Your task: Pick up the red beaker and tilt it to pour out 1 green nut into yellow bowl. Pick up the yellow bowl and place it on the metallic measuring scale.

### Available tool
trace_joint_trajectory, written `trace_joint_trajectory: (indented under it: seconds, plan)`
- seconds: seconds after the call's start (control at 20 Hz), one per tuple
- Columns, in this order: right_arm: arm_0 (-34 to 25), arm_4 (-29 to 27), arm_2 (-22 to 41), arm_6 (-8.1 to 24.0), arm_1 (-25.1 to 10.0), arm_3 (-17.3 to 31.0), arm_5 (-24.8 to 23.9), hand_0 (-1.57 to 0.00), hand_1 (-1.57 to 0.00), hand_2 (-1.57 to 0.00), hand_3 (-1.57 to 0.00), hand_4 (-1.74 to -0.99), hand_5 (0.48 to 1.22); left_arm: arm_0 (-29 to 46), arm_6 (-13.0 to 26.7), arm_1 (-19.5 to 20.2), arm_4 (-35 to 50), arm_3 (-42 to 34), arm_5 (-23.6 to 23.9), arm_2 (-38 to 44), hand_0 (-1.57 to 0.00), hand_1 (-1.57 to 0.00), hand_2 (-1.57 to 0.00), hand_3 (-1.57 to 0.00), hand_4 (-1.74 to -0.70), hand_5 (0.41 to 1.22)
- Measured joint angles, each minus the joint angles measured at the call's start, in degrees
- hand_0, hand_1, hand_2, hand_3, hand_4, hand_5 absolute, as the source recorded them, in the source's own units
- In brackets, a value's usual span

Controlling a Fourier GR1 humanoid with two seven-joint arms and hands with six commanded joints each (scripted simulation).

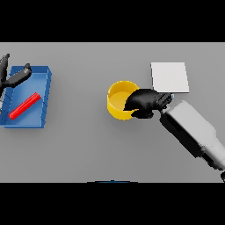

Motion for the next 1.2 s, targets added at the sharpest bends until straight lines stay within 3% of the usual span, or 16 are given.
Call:
trace_joint_trajectory:
  seconds: [0.15,0.25,0.45,0.6,0.7,0.9,1.2]
  plan:
    - [-1.57,-1.6,-1.36,1.77,-2.0,-3.18,2.04,-1.56,-1.56,-1.53,-1.35,-1.728,1.218,0.36,-0.41,0.01,-0.4,0.26,0.15,-0.25,0.0,0.0,0.0,0.0,-0.8,0.719]
    - [-2.65,-2.12,-2.34,5.11,-2.36,-4.9,2.86,-1.56,-1.56,-1.54,-1.31,-1.724,1.219,-0.68,0.16,0.13,0.13,0.15,-0.51,0.11,0.0,0.0,0.0,0.0,-0.8,0.722]
    - [-2.16,-3.83,-4.14,6.46,-5.07,-7.54,4.13,-1.57,-1.57,-1.56,-1.25,-1.72,1.219,0.13,-0.82,-0.07,0.22,0.2,-0.29,0.14,0.0,0.0,0.0,0.0,-0.8,0.723]
    - [-3.02,-4.34,-5.09,5.04,-7.33,-8.96,4.03,-1.57,-1.57,-1.57,-1.26,-1.719,1.22,-0.19,-0.31,0.38,-0.21,-0.59,-0.24,-0.08,0.0,0.0,0.0,0.0,-0.8,0.73]
    - [-4.47,-2.92,-5.59,4.7,-8.79,-6.9,1.94,-1.57,-1.57,-1.57,-1.33,-1.72,1.221,0.01,-0.09,0.65,0.05,-2.04,0.21,0.06,0.0,0.0,0.0,0.0,-0.81,0.741]
    - [-6.47,-2.83,-7.35,4.18,-10.38,-2.19,-0.78,-1.57,-1.57,-1.57,-1.24,-1.72,1.221,0.24,1.19,1.35,-0.11,-2.32,0.07,-0.04,0.0,0.0,0.0,0.0,-0.8,0.735]
    - [-8.5,-3.02,-9.81,2.75,-11.87,10.13,-5.31,-1.57,-1.57,-1.57,-1.18,-1.72,1.221,1.35,3.95,2.07,-0.06,-4.52,0.95,-0.33,0.0,0.0,0.0,0.0,-0.83,0.769]
